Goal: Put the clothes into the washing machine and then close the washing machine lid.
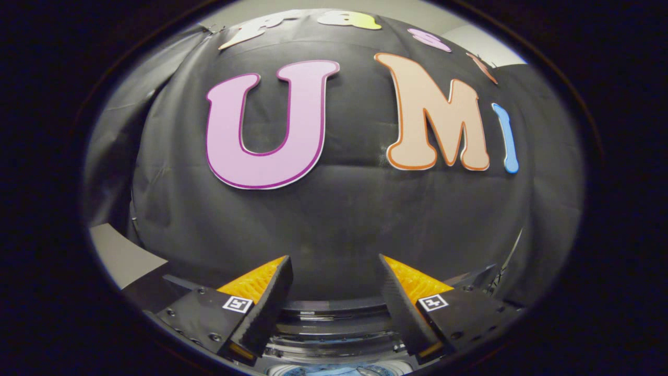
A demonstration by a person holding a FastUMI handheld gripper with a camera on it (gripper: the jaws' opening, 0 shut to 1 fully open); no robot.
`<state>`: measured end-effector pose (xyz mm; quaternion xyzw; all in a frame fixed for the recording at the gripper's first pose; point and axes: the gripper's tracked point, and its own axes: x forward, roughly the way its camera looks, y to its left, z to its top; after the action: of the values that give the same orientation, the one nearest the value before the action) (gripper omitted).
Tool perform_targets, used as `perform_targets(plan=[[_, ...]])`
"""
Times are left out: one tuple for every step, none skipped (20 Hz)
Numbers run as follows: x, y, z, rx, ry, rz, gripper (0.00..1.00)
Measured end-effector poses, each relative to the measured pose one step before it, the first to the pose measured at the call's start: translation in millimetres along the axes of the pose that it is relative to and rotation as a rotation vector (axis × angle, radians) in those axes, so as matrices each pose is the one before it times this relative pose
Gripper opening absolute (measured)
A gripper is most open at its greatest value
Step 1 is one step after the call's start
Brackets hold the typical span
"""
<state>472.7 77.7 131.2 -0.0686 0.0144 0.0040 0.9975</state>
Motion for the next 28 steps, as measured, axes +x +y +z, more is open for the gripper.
perform_targets(plan=[[-4.06, -0.16, 0.33, -0.00435, -0.00007, -0.00410, 0.99], [-5.86, 0.40, -0.21, 0.00290, -0.00497, -0.00202, 0.99], [-5.78, -0.92, -1.13, -0.00140, -0.00787, 0.00193, 0.99], [-5.58, -0.31, 0.47, 0.00113, -0.00885, 0.00301, 0.99], [-4.92, -0.39, -1.53, 0.00083, -0.00574, 0.00103, 0.99], [-3.57, -0.45, -1.13, -0.00164, -0.00092, -0.00060, 0.99], [-2.87, -0.27, 0.01, -0.00032, -0.00048, -0.00121, 0.99], [-3.84, -0.43, -0.02, 0.00059, -0.00218, -0.00107, 0.99], [-1.41, 0.46, -0.20, -0.00052, -0.00228, -0.00090, 0.99], [-3.29, -0.11, 0.57, 0.00127, -0.00555, -0.00107, 0.99], [-3.25, -0.50, -1.98, -0.00030, -0.00220, -0.00027, 0.99], [-2.08, -0.09, -0.29, 0.00008, -0.00187, 0.00030, 0.99], [-1.56, -0.07, -0.83, -0.00042, 0.00256, 0.00066, 0.99], [-1.90, -0.24, -1.74, -0.00011, 0.00253, -0.00070, 0.99], [-0.26, -0.17, 0.65, -0.00015, 0.00033, -0.00145, 0.99], [-0.86, 0.08, 1.25, 0.00034, -0.00049, -0.00082, 0.99], [-1.74, 0.17, -1.95, 0.00093, -0.00357, -0.00088, 0.99], [-2.37, -0.49, -0.71, -0.00023, -0.00235, -0.00035, 0.99], [-1.39, 0.32, -0.05, 0.00094, -0.00299, -0.00039, 0.99], [-2.10, 0.07, -0.77, -0.00016, -0.00048, -0.00038, 0.99], [-1.58, -0.10, -1.54, -0.00044, -0.00170, 0.00011, 0.99], [-2.38, -0.47, -0.36, -0.00068, 0.00017, 0.00194, 0.99], [-1.25, -0.03, -0.24, -0.00072, 0.00184, 0.00232, 0.99], [-0.50, -0.24, -1.41, -0.00017, 0.00177, 0.00064, 0.99], [-0.61, -0.03, 0.09, 0.00065, -0.00111, -0.00232, 0.99], [-1.51, -0.40, 0.00, 0.00197, -0.00482, -0.00411, 0.99], [-1.82, -0.19, -1.67, 0.00131, -0.00489, -0.00293, 0.99], [-2.45, -0.03, -0.85, 0.00165, -0.00499, -0.00185, 0.99]])
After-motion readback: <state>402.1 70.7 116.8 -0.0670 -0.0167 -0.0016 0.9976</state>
